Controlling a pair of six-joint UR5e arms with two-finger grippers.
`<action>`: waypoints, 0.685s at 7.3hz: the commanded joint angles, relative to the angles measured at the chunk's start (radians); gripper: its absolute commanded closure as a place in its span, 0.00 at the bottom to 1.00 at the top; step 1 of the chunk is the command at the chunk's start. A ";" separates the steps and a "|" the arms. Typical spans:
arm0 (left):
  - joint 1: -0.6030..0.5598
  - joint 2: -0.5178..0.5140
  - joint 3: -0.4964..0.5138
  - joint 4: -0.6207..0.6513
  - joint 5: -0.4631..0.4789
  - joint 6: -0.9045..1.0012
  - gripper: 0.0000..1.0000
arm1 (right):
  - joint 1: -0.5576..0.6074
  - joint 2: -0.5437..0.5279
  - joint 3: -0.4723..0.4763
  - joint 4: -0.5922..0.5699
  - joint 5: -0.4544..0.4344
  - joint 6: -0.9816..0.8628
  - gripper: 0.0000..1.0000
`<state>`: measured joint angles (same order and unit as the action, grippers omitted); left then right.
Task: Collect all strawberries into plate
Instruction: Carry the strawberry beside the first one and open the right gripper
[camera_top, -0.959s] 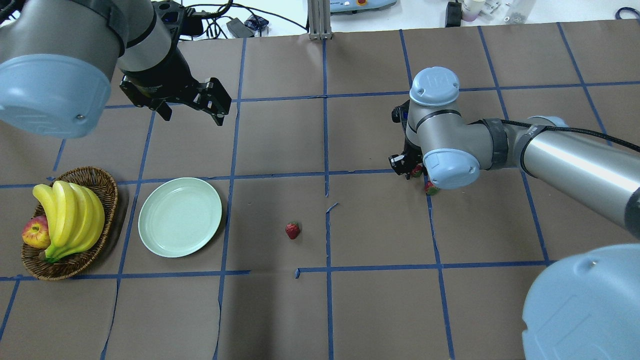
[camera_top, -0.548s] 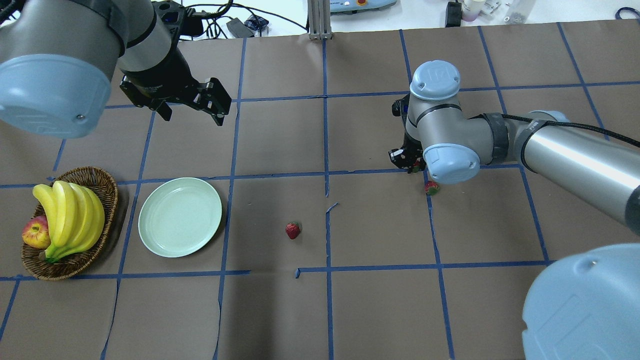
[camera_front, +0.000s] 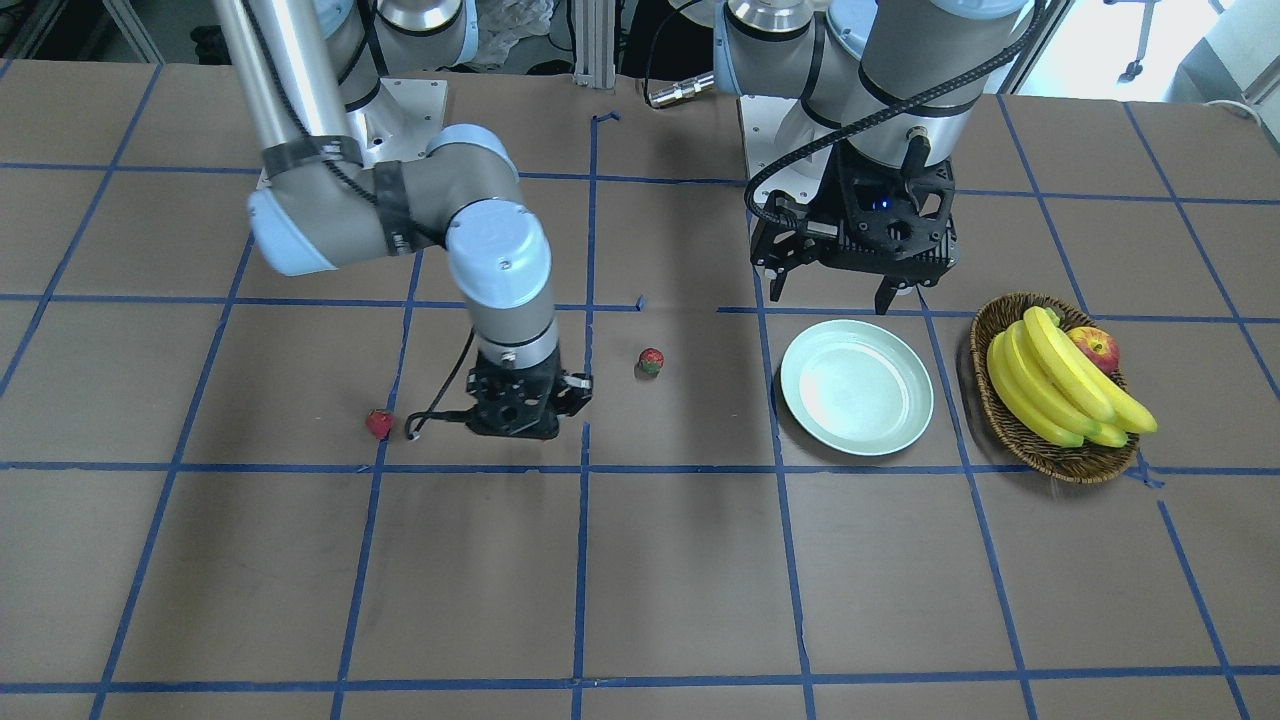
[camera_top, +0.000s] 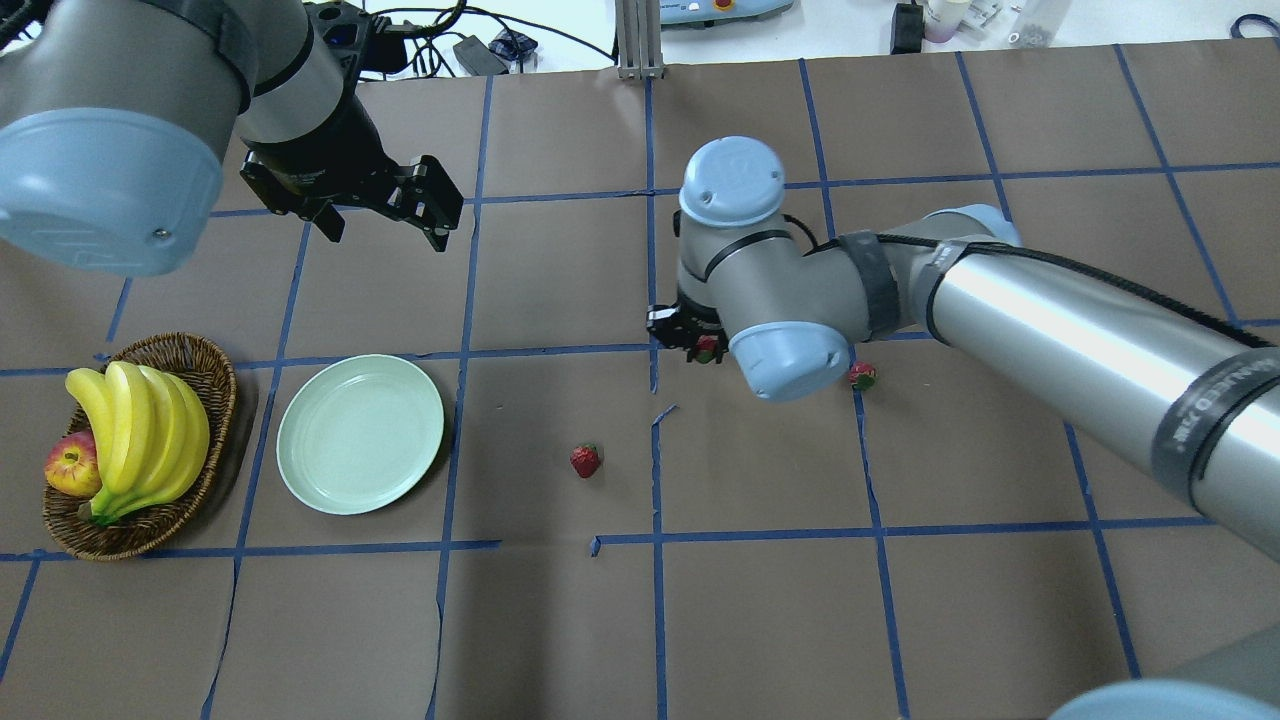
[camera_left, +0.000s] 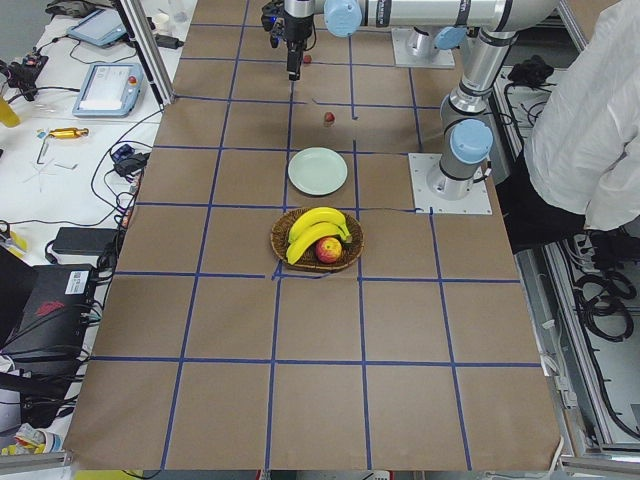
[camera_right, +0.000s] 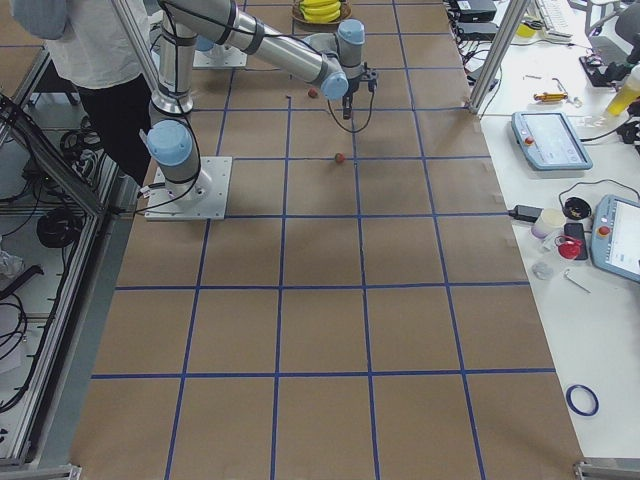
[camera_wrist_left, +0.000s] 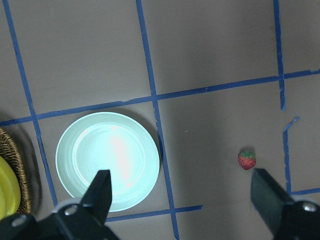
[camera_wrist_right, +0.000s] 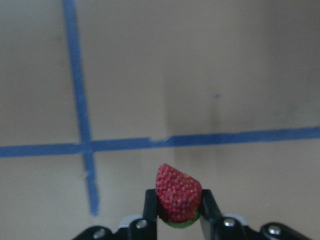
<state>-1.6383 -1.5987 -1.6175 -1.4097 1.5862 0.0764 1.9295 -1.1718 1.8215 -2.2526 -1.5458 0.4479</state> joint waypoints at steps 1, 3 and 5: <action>0.000 0.000 -0.001 0.000 0.000 -0.001 0.00 | 0.121 0.042 -0.005 -0.010 0.045 0.167 1.00; 0.000 0.000 -0.001 0.000 0.000 -0.001 0.00 | 0.123 0.063 -0.008 -0.056 0.056 0.167 0.48; 0.000 -0.001 -0.001 0.000 0.000 0.000 0.00 | 0.117 0.055 -0.004 -0.061 0.041 0.129 0.00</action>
<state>-1.6383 -1.5987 -1.6183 -1.4097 1.5861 0.0755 2.0494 -1.1126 1.8150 -2.3064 -1.4951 0.6005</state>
